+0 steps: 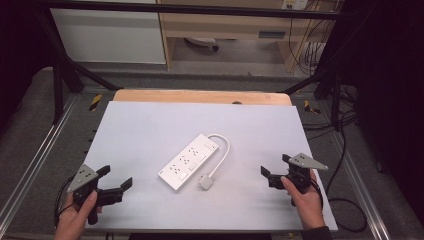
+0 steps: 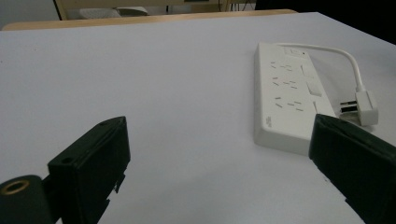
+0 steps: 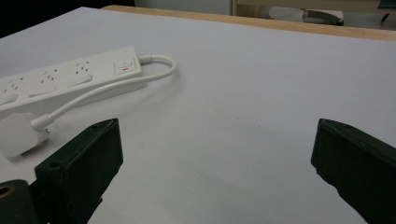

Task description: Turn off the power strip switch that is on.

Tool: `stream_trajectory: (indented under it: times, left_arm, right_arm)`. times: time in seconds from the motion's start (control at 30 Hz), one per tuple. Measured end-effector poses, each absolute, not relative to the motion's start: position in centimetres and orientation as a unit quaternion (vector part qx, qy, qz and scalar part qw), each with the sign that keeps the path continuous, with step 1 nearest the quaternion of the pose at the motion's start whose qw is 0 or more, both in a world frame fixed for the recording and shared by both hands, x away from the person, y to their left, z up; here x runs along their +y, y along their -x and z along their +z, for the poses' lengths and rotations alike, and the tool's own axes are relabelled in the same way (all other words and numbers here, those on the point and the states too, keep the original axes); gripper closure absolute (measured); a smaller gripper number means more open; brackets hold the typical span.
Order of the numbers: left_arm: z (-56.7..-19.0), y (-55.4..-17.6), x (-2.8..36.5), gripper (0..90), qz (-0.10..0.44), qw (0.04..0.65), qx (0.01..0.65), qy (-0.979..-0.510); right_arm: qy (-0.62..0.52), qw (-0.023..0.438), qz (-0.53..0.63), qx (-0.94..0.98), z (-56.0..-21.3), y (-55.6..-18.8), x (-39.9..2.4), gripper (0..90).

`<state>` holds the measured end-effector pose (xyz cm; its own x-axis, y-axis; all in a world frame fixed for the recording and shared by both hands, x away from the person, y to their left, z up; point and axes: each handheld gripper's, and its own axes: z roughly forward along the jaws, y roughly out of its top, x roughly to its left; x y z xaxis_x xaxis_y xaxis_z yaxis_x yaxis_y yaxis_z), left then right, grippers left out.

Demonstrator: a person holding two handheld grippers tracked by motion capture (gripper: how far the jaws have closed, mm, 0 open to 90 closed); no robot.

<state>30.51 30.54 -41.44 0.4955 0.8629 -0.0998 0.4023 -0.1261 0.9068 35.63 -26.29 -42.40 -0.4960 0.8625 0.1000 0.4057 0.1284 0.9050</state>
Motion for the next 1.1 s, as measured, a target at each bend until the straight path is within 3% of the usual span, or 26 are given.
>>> stream_trajectory:
  times: [1.1]
  left_arm:
    - [-41.5,-30.5,30.5,5.2,0.230,0.485,0.440,-0.720]
  right_arm:
    - [-0.387,0.189,0.508,0.746,-38.0,-38.7,-18.8,2.6]
